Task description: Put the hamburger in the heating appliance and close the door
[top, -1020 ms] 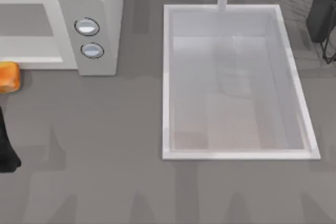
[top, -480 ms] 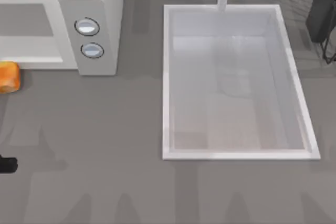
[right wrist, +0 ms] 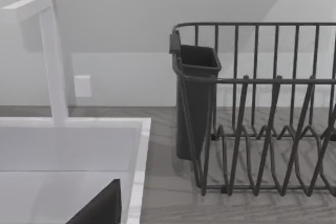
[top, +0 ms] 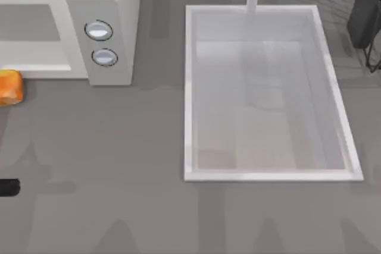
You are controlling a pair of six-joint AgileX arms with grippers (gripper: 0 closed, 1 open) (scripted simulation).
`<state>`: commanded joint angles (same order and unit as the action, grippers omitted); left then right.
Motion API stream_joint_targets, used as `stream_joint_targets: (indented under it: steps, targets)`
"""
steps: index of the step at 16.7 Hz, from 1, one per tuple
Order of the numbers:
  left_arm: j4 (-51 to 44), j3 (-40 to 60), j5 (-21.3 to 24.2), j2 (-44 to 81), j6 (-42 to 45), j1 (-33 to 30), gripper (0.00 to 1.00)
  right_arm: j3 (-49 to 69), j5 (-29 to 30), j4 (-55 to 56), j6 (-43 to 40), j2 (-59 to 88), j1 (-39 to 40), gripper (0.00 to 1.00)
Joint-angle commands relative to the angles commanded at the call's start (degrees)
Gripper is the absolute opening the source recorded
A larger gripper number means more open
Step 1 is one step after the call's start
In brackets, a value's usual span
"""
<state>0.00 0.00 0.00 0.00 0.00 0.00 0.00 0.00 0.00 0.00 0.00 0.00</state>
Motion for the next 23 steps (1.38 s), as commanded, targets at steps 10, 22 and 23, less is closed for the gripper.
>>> stream_joint_targets:
  steps: [10, 22, 23]
  targets:
    - [-1.8, 0.9, 3.6, -0.9, 0.0, 3.6, 0.0, 0.0, 0.0, 0.0, 0.0, 0.0, 0.0, 1.0]
    - [-6.4, 3.7, 12.2, -2.5, 0.0, 12.2, 0.0, 0.0, 0.0, 0.0, 0.0, 0.0, 0.0, 1.0]
    - [-7.3, 4.7, 13.6, -2.4, 0.0, 13.6, 0.0, 0.0, 0.0, 0.0, 0.0, 0.0, 0.0, 1.0]
